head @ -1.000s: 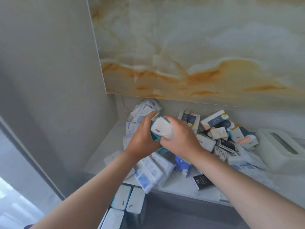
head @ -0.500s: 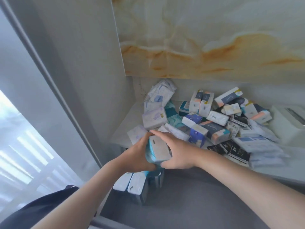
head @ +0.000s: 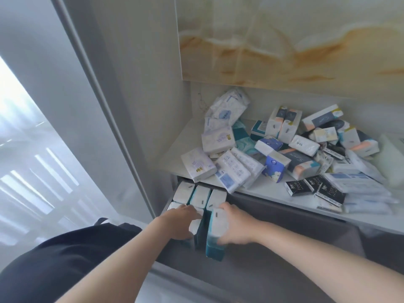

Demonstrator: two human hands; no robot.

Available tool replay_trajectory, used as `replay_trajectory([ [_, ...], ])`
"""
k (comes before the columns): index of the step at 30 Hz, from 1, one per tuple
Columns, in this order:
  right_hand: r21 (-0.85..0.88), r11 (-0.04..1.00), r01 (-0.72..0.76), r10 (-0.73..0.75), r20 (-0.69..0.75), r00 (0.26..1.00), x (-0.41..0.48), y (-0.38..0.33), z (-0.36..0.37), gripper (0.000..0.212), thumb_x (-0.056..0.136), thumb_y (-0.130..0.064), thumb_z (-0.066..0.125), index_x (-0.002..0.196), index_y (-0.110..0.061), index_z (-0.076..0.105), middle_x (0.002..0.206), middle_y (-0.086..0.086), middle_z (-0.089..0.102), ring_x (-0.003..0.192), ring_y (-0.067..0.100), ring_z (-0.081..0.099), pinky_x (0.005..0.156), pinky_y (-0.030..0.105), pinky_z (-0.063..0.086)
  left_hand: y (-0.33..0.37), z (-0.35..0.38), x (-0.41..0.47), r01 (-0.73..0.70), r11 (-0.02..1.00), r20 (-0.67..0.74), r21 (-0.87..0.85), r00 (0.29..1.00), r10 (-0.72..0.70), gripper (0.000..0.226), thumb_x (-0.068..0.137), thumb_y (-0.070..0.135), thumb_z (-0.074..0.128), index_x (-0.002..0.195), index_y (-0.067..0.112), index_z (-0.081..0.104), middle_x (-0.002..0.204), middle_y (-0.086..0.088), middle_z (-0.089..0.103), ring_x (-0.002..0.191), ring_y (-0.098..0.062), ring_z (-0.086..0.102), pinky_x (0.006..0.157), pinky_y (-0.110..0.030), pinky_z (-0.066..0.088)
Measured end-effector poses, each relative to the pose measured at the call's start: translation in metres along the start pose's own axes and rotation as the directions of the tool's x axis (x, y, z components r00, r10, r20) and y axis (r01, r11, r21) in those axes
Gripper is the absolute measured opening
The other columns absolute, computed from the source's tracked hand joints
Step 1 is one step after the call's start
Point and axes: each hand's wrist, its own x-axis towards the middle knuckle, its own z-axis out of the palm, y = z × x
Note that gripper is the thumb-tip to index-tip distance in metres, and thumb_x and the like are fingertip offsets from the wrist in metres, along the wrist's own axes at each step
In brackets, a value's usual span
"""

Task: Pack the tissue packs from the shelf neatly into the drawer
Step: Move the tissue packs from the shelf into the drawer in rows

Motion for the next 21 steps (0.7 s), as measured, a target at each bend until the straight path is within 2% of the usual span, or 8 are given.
replay_trajectory([
  [1, -0.001, 1.0, 0.001, -0.001, -0.033, 0.999, 0.004, 0.0, 0.008, 0.095, 0.058, -0.052, 0.082, 0.137, -0.04, 0.03, 0.124, -0.003, 0.04, 0.104, 0.019, 0.056, 0.077, 0.027, 0.046, -0.001, 0.005, 0.002, 0.006, 1.0, -0.001, 0.029, 1.0, -0.006, 0.067, 0.09, 0.035, 0.061, 0.15, 0.034, 0.031, 0.153, 0.003, 0.025, 0.14, -0.02, 0.026, 0.111, -0.04, 0.035],
  [4, -0.015, 0.999, -0.037, 0.035, -0.11, 0.993, 0.017, -0.001, 0.025, 0.086, 0.058, -0.064, 0.074, 0.13, -0.054, 0.027, 0.12, -0.004, 0.043, 0.101, 0.024, 0.06, 0.08, 0.033, 0.05, 0.001, 0.008, 0.01, 0.027, 0.999, -0.075, 0.031, 0.997, -0.025, 0.066, 0.089, 0.035, 0.06, 0.149, 0.031, 0.033, 0.148, 0.001, 0.03, 0.134, -0.021, 0.031, 0.105, -0.039, 0.04],
  [7, 0.04, 0.995, -0.095, 0.099, -0.089, 0.991, 0.03, 0.003, 0.039, 0.091, 0.061, -0.06, 0.074, 0.135, -0.054, 0.021, 0.122, -0.001, 0.06, 0.108, 0.027, 0.061, 0.085, 0.035, 0.052, 0.006, 0.01, 0.015, -0.007, 1.0, -0.144, 0.008, 0.99, 0.008, 0.081, 0.084, 0.046, 0.064, 0.152, 0.027, 0.023, 0.146, 0.0, 0.033, 0.133, -0.022, 0.033, 0.105, -0.038, 0.04],
  [10, 0.186, 0.975, -0.123, 0.14, -0.084, 0.987, 0.037, 0.006, 0.056, 0.098, 0.062, -0.048, 0.081, 0.138, -0.05, 0.019, 0.123, 0.004, 0.063, 0.111, 0.027, 0.061, 0.085, 0.032, 0.052, 0.008, 0.018, 0.022, -0.043, 0.998, -0.165, 0.04, 0.985, 0.049, 0.105, 0.071, 0.06, 0.07, 0.153, 0.029, 0.011, 0.144, 0.001, 0.031, 0.132, -0.022, 0.03, 0.109, -0.04, 0.035],
  [14, 0.282, 0.956, -0.086, 0.095, -0.019, 0.995, 0.04, 0.013, 0.06, 0.11, 0.061, -0.046, 0.085, 0.139, -0.044, 0.007, 0.128, 0.0, 0.058, 0.11, 0.022, 0.058, 0.085, 0.03, 0.048, 0.006, 0.028, 0.031, -0.034, 0.991, -0.198, 0.131, 0.978, 0.06, 0.097, 0.073, 0.056, 0.071, 0.152, 0.034, 0.019, 0.147, 0.002, 0.025, 0.135, -0.022, 0.026, 0.108, -0.043, 0.034],
  [16, 0.24, 0.967, -0.08, 0.065, 0.071, 0.995, 0.041, 0.019, 0.05, 0.122, 0.065, -0.038, 0.084, 0.147, -0.039, -0.006, 0.128, 0.0, 0.054, 0.108, 0.019, 0.056, 0.087, 0.029, 0.048, 0.005, 0.028, 0.034, -0.026, 0.99, -0.197, 0.138, 0.979, 0.053, 0.093, 0.075, 0.049, 0.072, 0.152, 0.033, 0.021, 0.148, 0.002, 0.023, 0.136, -0.022, 0.025, 0.108, -0.041, 0.034],
  [18, 0.152, 0.984, -0.089, 0.072, 0.11, 0.991, 0.042, 0.025, 0.04, 0.13, 0.069, -0.036, 0.08, 0.153, -0.03, -0.019, 0.135, 0.008, 0.055, 0.116, 0.024, 0.057, 0.092, 0.03, 0.048, 0.005, 0.028, 0.035, -0.021, 0.993, -0.205, 0.12, 0.978, 0.045, 0.096, 0.074, 0.046, 0.073, 0.153, 0.031, 0.019, 0.149, 0.002, 0.023, 0.136, -0.022, 0.024, 0.108, -0.04, 0.033],
  [21, 0.077, 0.994, -0.084, 0.078, 0.073, 0.994, 0.044, 0.027, 0.035, 0.116, 0.08, -0.038, 0.073, 0.156, -0.03, -0.014, 0.143, 0.012, 0.052, 0.124, 0.029, 0.054, 0.097, 0.033, 0.046, 0.01, 0.027, 0.035, -0.008, 0.993, -0.208, 0.117, 0.978, 0.032, 0.104, 0.074, 0.049, 0.073, 0.155, 0.026, 0.012, 0.151, 0.0, 0.022, 0.138, -0.023, 0.024, 0.111, -0.041, 0.031],
])
